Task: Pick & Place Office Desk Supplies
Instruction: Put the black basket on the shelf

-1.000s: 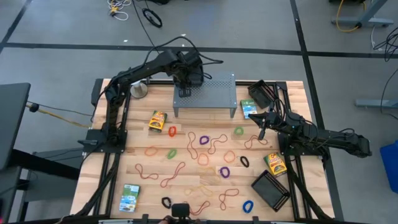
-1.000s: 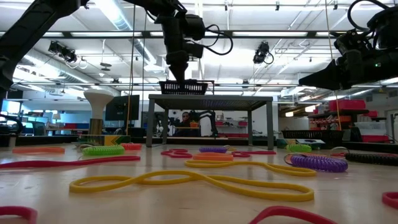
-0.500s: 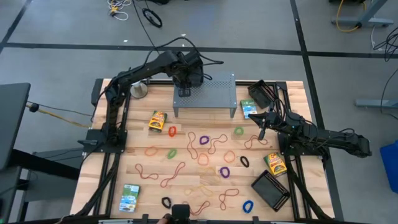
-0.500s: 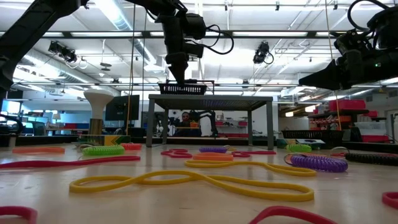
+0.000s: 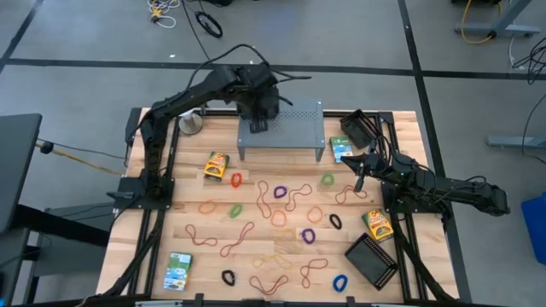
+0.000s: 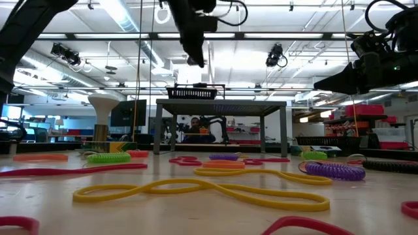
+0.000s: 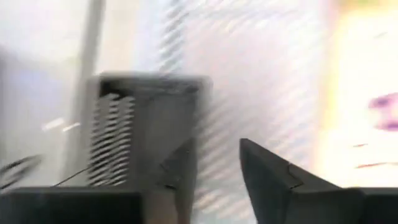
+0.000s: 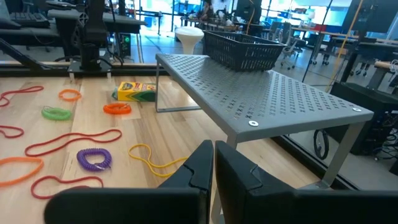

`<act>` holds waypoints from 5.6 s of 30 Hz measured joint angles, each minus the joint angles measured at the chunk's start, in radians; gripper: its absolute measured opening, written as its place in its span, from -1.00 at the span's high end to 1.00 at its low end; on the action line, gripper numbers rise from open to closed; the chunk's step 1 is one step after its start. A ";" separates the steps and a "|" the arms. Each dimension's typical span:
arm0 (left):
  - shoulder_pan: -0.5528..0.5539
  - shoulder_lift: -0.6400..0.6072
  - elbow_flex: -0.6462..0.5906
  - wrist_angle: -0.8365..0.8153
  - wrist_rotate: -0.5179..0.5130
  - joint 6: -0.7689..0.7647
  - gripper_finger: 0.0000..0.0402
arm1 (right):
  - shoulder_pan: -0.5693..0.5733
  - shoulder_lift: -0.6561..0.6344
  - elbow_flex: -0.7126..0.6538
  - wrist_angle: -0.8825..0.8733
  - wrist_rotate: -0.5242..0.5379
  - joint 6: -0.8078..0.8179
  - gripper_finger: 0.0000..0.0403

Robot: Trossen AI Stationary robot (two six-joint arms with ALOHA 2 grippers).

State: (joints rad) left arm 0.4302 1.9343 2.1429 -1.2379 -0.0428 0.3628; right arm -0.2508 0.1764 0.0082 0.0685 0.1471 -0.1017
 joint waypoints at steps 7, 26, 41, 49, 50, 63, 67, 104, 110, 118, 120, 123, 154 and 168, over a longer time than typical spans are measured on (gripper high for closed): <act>-0.061 -0.045 -0.169 0.198 0.155 -0.020 0.96 | 0.000 0.000 0.000 0.000 0.000 0.000 0.86; -0.314 -0.609 -1.369 1.537 0.025 -0.273 0.95 | 0.000 0.000 0.000 -0.002 0.000 0.000 0.86; -0.369 -0.787 -1.845 2.049 -0.033 -0.356 0.94 | 0.000 0.000 0.000 -0.002 0.000 0.000 0.86; -0.369 -0.874 -1.995 2.145 -0.067 -0.354 0.94 | 0.000 0.000 0.000 0.014 -0.010 0.080 0.86; -0.369 -0.883 -2.005 2.148 -0.072 -0.352 0.94 | 0.000 0.000 0.000 0.016 -0.009 0.087 0.86; -0.370 -0.914 -2.018 2.154 -0.115 -0.346 0.94 | 0.001 0.003 0.000 0.081 -0.077 0.350 0.86; -0.370 -0.914 -2.018 2.154 -0.115 -0.347 0.94 | 0.015 0.037 0.043 0.080 -0.158 0.465 0.89; -0.372 -0.912 -2.018 2.078 -0.110 -0.426 0.94 | 1.216 1.461 1.201 -1.079 -0.065 1.967 0.36; -0.372 -0.912 -2.018 2.078 -0.110 -0.426 0.94 | 1.218 1.537 1.206 -1.050 -0.149 1.959 0.14; -0.372 -0.912 -2.018 2.075 -0.103 -0.453 0.94 | 1.183 1.597 1.202 -1.042 -0.208 1.839 0.27; -0.372 -0.912 -2.018 2.072 -0.086 -0.454 0.94 | 1.165 1.598 1.195 -1.042 -0.233 1.814 0.39; -0.372 -0.912 -2.018 2.071 -0.049 -0.461 0.94 | 1.145 1.598 1.193 -1.043 -0.230 1.767 0.63; -0.372 -0.912 -2.018 2.046 -0.087 -0.452 0.94 | 0.549 1.589 1.884 -1.640 0.268 0.434 0.97; -0.370 -0.912 -2.018 2.042 -0.141 -0.448 0.94 | 0.036 1.591 1.838 -1.368 0.441 -0.272 0.97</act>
State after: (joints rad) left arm 0.0597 1.0218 0.1253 0.8043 -0.1839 -0.0856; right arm -0.2152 1.7672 1.8465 -1.2996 0.5876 -0.3738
